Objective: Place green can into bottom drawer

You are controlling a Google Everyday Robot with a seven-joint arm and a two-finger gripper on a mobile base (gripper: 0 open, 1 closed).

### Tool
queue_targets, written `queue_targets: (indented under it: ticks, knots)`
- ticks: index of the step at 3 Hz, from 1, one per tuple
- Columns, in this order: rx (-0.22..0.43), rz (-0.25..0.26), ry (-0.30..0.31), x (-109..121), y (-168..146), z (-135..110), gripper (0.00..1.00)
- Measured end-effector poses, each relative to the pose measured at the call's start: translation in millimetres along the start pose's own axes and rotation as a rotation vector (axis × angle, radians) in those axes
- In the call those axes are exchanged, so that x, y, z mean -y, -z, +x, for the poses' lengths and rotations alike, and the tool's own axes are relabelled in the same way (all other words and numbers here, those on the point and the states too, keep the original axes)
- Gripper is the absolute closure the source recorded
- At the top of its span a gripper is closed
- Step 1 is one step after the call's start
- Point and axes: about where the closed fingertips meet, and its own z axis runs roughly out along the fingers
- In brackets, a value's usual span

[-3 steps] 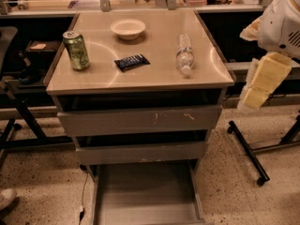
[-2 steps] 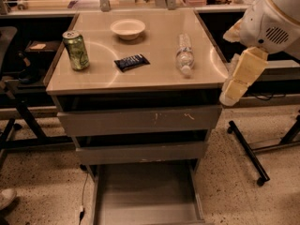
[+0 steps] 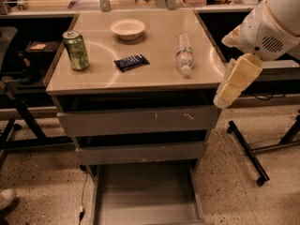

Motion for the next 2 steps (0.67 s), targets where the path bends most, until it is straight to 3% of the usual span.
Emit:
queue_targets:
  ticks: [1,2]
  knots:
    - [0.168,-0.021,-0.025,-1,-38,-35,0.0]
    - [0.314,-0.044,0.026,5,-63,-88,0.0]
